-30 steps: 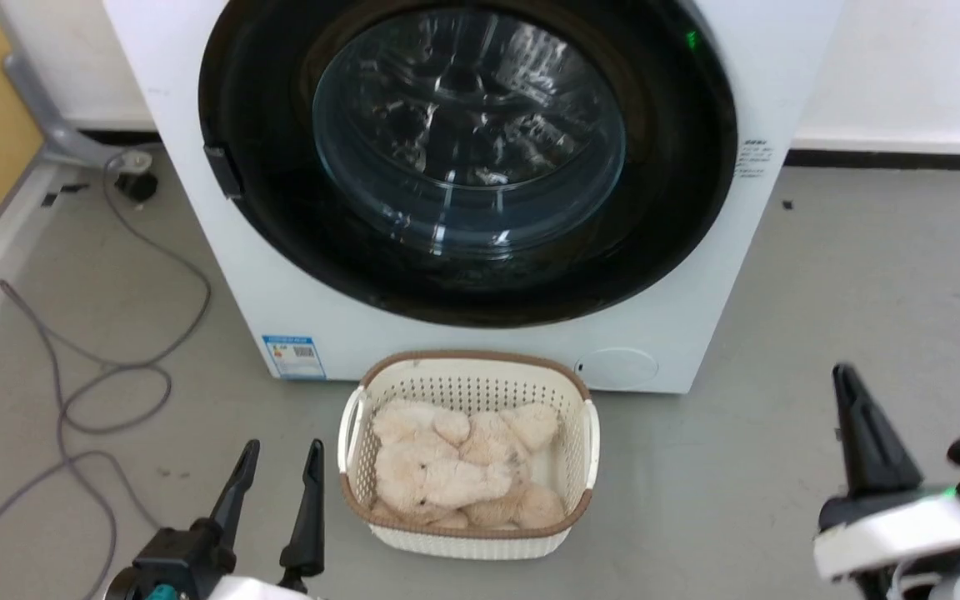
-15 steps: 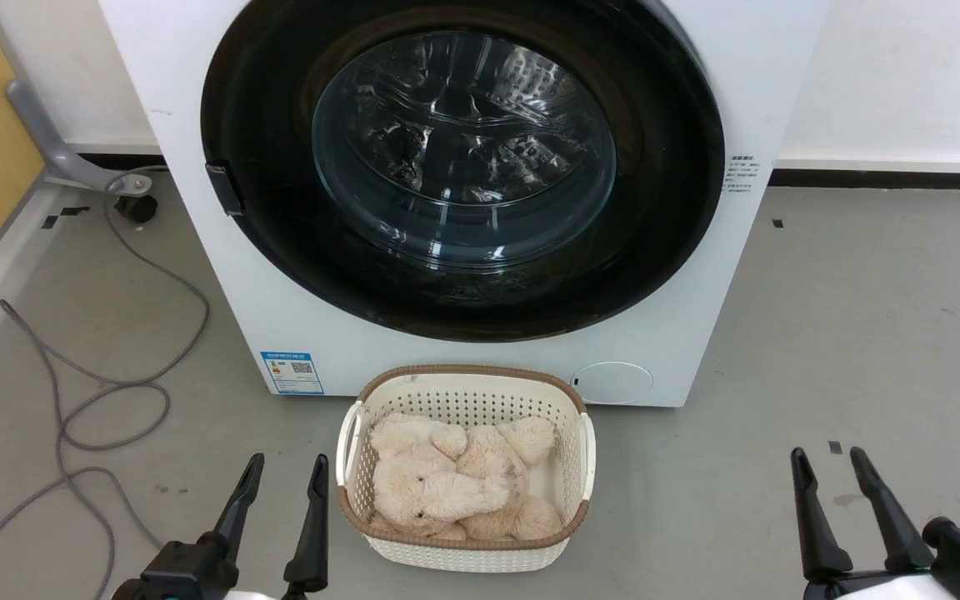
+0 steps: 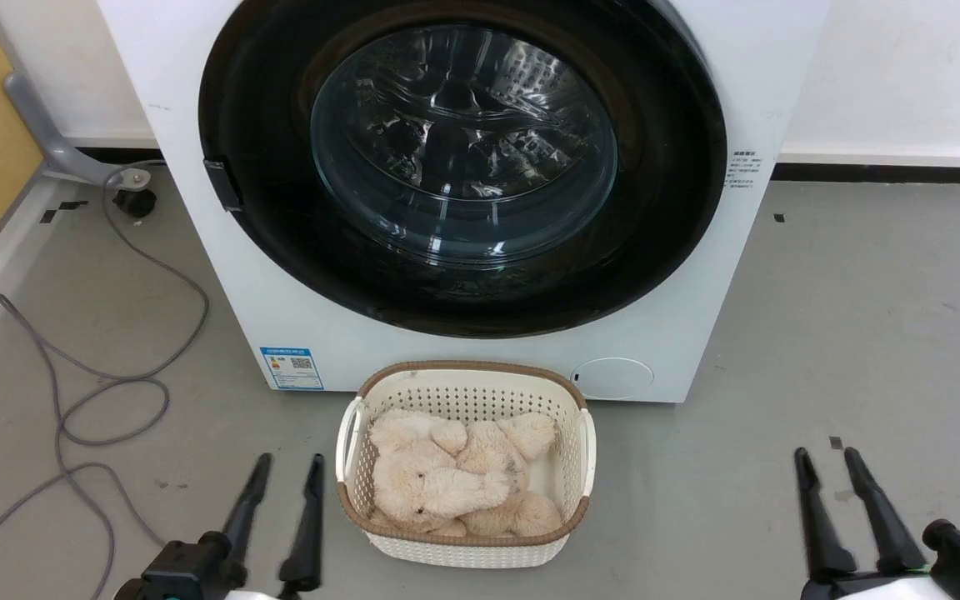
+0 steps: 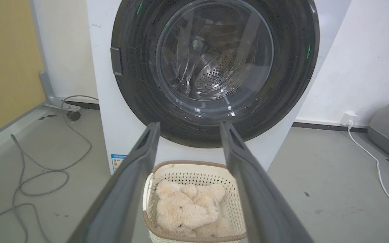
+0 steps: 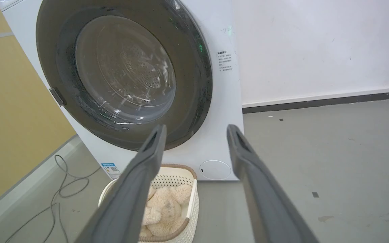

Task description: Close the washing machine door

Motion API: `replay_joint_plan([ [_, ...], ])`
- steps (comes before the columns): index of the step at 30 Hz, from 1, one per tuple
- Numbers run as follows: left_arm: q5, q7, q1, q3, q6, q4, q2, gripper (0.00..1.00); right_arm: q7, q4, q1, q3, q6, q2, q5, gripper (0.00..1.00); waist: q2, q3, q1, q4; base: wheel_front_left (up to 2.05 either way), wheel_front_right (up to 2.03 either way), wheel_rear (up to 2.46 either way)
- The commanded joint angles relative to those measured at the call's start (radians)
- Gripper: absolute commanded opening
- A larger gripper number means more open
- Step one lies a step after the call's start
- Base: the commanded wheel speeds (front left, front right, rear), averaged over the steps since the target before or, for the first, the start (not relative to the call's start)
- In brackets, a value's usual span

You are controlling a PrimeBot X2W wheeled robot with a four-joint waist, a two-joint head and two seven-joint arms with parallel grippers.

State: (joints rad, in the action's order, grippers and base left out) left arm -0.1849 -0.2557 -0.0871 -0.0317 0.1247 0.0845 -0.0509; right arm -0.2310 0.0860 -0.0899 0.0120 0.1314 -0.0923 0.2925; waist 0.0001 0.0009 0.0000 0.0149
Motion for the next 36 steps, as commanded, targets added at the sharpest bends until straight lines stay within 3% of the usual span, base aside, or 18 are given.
replay_joint_plan([
  [1, 0.000, 0.000, 0.000, 0.000, 0.000, 0.000, 0.000, 0.00, 0.000, 0.000, 0.000, 0.000, 0.000, 0.000, -0.001, 0.00, -0.0001, 0.000, 0.0000, 0.000, 0.00, 0.00, 0.00],
  [36, 0.049, 0.069, 0.023, 0.008, -0.033, -0.022, 0.000, 0.00, 0.062, -0.023, 0.024, -0.003, 0.000, 0.011, -0.080, 0.00, -0.0001, 0.000, 0.0000, -0.004, 0.00, 0.00, 0.00],
])
